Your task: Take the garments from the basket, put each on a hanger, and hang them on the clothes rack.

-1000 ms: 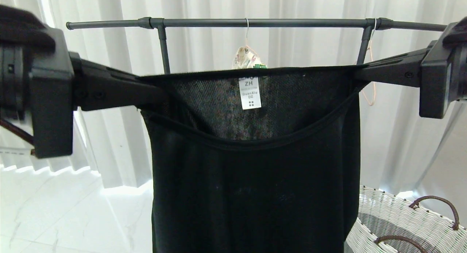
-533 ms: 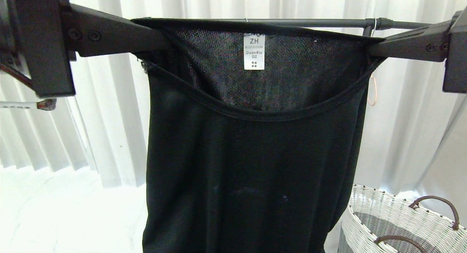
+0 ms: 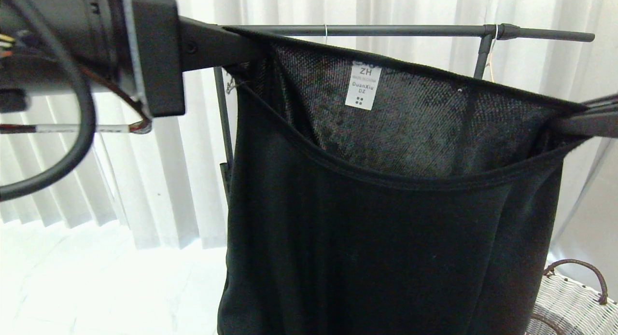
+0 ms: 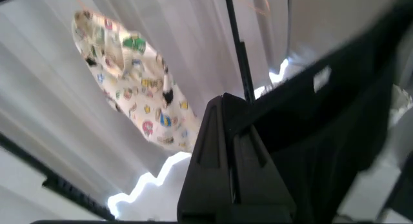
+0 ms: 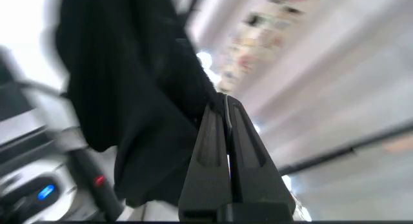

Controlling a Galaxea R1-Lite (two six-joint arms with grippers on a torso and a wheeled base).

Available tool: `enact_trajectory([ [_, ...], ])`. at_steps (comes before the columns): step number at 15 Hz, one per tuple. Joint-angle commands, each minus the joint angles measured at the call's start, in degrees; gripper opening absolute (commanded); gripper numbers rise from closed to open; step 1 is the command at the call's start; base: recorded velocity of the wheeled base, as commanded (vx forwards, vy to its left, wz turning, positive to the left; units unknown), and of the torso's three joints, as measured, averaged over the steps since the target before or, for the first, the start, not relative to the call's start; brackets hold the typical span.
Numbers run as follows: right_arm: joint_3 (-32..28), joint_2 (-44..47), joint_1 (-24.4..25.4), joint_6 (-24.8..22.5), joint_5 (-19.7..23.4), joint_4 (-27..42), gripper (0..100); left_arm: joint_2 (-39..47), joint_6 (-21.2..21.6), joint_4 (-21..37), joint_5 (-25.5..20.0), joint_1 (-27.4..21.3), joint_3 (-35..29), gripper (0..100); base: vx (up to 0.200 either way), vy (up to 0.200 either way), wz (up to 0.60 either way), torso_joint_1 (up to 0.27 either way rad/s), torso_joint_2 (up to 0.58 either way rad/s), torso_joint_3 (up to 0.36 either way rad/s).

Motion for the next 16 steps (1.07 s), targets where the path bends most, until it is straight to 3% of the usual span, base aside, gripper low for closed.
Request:
enact_trajectory([
  [1,0.19,-0.1,6.26,0.23,0.05,1.3,0,4.36,0.1,-2.61,0.1,-0.01,-0.28,0,0.0,0.0,0.0,0.0,0.0,0.0],
  [9,0.02,2.97,7.67,0.4,0.05,-0.1,0,4.8,0.02,-3.4,0.71,-0.27,0.25,0,0.0,0.0,0.0,0.0,0.0,0.0],
  [13,0.28,3.24,5.38,2.34,-0.56,-0.54,0,-3.02,0.1,-3.4,3.44,1.05,9.39,0,0.0,0.0,0.0,0.0,0.0,0.0],
  [16,1.42,6.49,-1.47,2.34,-0.48,-9.51,0,-10.58,0.28,-3.31,3.52,-0.62,16.6,0,0.0,0.0,0.0,0.0,0.0,0.0],
])
